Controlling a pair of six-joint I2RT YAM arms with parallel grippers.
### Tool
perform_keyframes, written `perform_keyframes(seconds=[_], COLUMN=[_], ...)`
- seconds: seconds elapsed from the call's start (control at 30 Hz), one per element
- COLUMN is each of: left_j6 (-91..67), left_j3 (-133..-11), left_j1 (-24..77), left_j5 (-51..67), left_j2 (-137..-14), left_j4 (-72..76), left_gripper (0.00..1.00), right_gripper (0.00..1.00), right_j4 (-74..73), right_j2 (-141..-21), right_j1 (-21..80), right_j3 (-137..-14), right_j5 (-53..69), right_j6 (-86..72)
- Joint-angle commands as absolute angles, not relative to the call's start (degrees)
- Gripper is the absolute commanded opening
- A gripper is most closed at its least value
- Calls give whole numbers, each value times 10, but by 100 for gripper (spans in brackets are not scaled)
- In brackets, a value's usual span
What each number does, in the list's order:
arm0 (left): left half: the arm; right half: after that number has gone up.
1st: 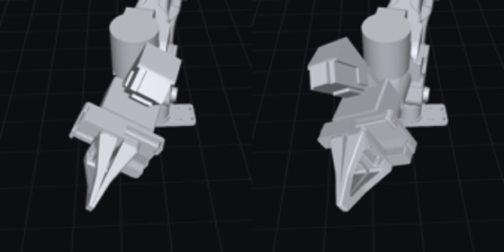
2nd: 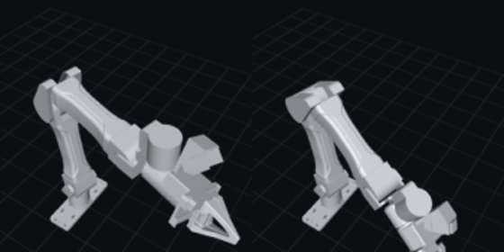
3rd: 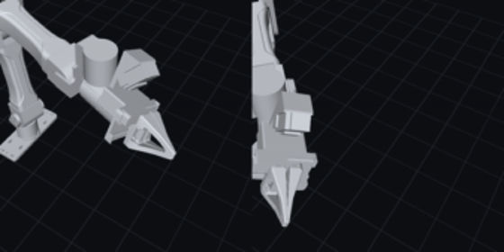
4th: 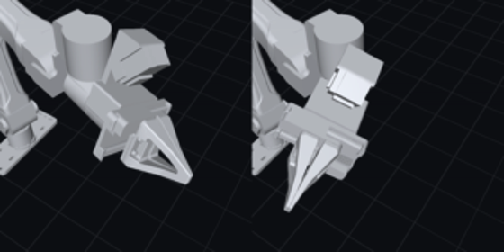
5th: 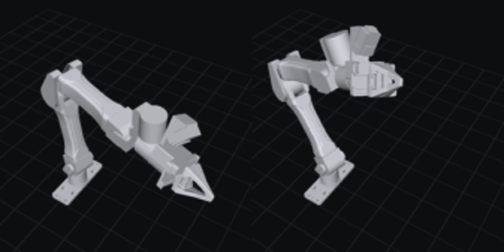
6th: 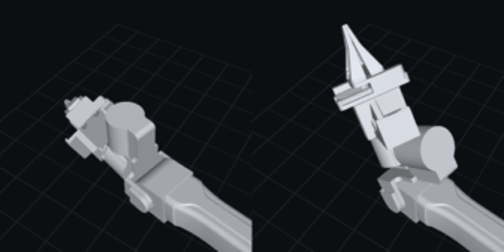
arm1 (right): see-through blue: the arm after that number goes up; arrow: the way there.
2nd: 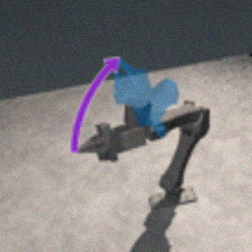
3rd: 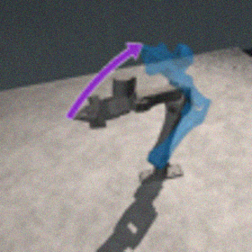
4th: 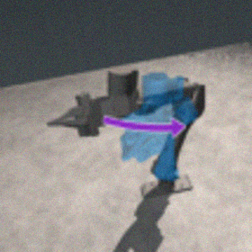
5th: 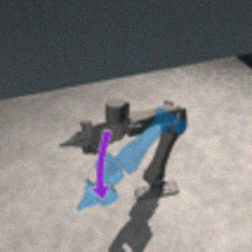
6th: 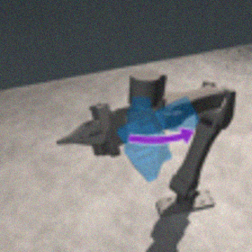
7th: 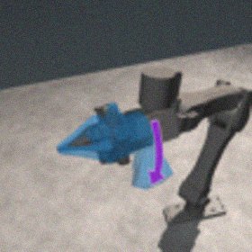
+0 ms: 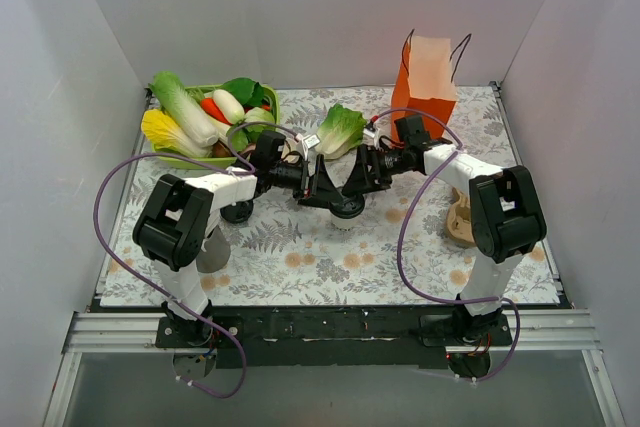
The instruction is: Pack the takeout coffee
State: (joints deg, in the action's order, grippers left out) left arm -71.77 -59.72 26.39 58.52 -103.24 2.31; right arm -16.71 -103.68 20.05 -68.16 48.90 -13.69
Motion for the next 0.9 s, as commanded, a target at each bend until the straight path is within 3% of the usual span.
perform_keyframes(seconds=[0.0, 0.4, 0.63, 0.87], left_j6=[-728, -724, -718, -791], left_j3=[-583, -584, -573, -555], left_j1=[270, 249, 243, 243], left_j5=[601, 604, 605, 604], left_j2=[-998, -986, -985, -1002], left_j4=[47, 22, 4, 66], left_gripper=[98, 98, 97, 96], right_gripper=[83, 83, 95, 98], right_j4=[-163, -149, -117, -96], right_j2=[-1044, -1033, -1019, -991], right_j1=[211, 203, 173, 172], right_j3=[-700, -693, -689, -636], right_j5=[477, 510, 589, 637], right_j6=[-133, -142, -160, -157])
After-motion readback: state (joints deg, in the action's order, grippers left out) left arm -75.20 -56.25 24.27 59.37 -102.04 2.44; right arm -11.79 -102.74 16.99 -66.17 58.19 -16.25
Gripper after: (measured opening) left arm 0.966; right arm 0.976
